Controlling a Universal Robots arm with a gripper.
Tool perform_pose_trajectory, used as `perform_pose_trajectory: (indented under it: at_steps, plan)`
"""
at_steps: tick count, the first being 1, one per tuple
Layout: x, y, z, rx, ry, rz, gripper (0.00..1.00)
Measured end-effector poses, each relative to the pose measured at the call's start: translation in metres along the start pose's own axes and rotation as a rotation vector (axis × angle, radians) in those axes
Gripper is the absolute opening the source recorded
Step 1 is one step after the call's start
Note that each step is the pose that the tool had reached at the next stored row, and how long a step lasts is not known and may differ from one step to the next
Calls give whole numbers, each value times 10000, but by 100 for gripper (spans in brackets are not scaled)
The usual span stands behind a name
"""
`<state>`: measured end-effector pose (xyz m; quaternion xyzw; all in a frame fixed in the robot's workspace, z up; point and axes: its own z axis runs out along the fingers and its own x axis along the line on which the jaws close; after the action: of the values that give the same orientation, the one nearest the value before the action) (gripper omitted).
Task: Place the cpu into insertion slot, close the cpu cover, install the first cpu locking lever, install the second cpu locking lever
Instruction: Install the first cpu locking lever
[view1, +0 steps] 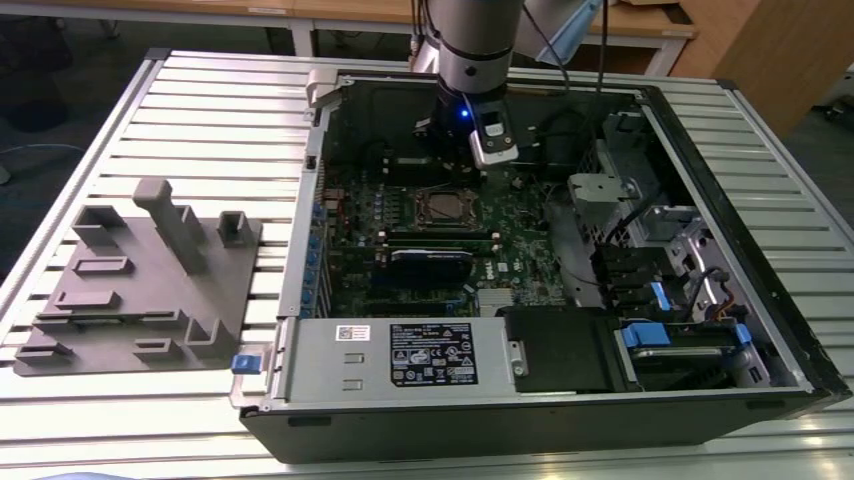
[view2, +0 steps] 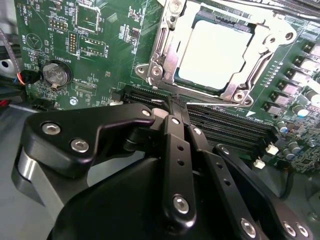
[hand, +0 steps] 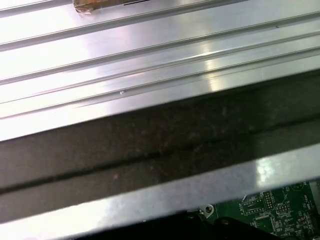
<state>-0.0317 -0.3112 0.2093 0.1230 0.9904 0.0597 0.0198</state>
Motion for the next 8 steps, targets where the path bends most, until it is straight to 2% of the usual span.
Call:
perform_pose_trajectory:
  at_steps: [8]
  plan:
    - [13,7,0,4,1,6,11]
